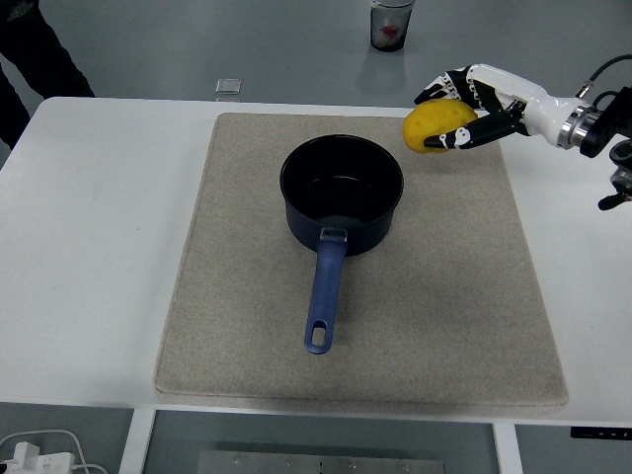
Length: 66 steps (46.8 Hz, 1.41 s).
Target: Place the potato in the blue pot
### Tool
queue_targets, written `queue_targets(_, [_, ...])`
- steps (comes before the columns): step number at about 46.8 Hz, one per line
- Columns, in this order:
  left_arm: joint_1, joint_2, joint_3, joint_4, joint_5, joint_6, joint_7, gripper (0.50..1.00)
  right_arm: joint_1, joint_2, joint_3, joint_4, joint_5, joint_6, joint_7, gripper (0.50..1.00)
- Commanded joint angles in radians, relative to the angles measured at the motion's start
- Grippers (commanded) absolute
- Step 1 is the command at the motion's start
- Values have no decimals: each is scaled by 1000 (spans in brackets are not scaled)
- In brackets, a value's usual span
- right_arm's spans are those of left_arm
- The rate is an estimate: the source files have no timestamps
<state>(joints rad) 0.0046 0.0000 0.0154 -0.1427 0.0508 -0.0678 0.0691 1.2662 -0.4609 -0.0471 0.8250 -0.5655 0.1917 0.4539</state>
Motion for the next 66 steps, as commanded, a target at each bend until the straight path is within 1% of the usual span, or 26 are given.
queue_targets(1, [0,0,0,0,0,-1,0,996,9,36,-20,-16,1,0,0,500])
queue_targets(17, [0,0,0,0,0,-1,0,996,10,172,-22,-109,1,0,0,500])
queue_targets(24, [0,0,0,0,0,-1,0,996,10,211,-23,-135,18,0,0,500])
queue_targets(31, [0,0,0,0,0,0,0,996,10,248,-22,-161,22,0,-12,500])
queue_targets(45, [0,0,0,2,0,0,0,996,9,277,-20,-175,22,0,-12,500])
queue_targets(66, [0,0,0,5,-2,0,0,996,-17,291,-13,-175,22,-1,-12,500])
